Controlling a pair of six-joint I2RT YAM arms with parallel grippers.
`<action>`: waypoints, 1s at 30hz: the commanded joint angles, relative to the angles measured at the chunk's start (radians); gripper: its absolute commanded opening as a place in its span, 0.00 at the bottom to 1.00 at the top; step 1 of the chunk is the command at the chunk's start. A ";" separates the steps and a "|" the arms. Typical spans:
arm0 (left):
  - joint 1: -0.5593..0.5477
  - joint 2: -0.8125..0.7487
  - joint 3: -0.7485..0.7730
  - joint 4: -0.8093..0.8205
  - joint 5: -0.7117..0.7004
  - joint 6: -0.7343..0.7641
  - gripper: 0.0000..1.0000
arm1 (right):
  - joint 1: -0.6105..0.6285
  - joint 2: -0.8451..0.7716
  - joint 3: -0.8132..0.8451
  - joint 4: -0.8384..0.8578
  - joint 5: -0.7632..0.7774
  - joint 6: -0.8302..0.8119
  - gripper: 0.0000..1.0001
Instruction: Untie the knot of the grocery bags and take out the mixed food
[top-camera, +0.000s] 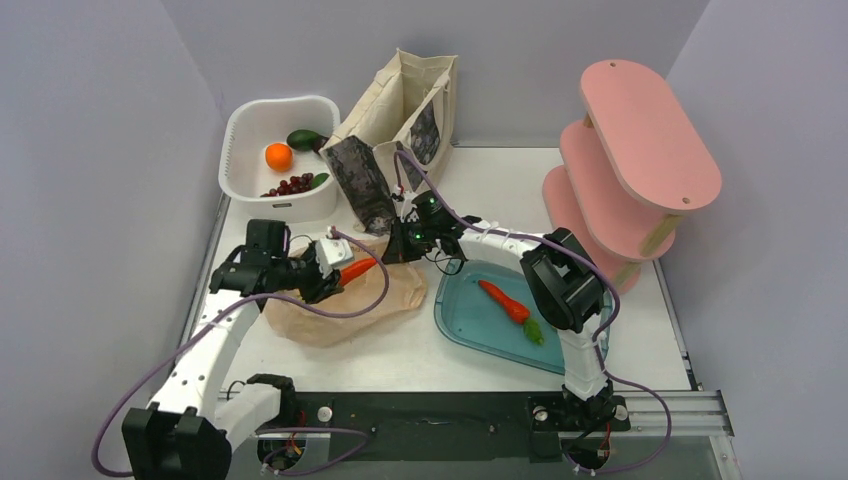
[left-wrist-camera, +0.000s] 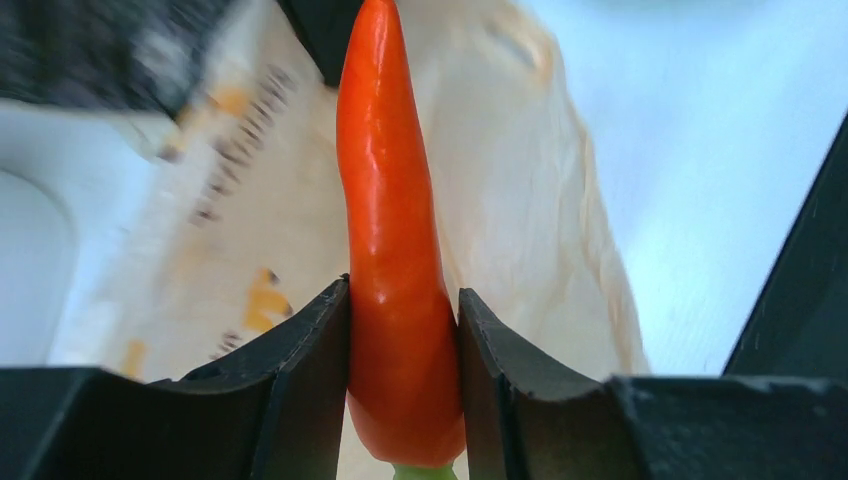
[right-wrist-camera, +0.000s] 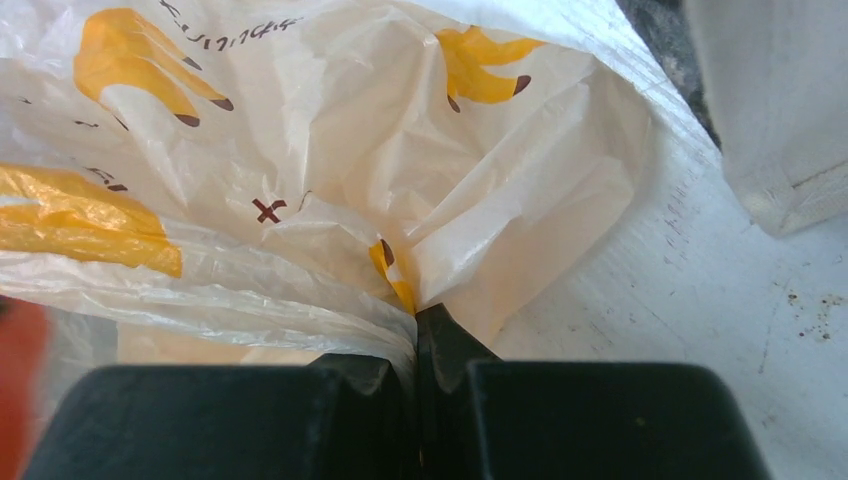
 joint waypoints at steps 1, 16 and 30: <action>0.002 -0.096 -0.011 0.508 0.183 -0.477 0.00 | -0.003 -0.051 0.046 -0.013 0.018 -0.040 0.00; -0.263 -0.044 0.014 0.907 0.305 -0.794 0.00 | 0.005 -0.038 0.063 -0.019 -0.013 -0.070 0.00; -0.629 0.242 0.079 0.789 0.258 -0.209 0.00 | -0.004 -0.009 0.090 -0.037 -0.102 -0.130 0.00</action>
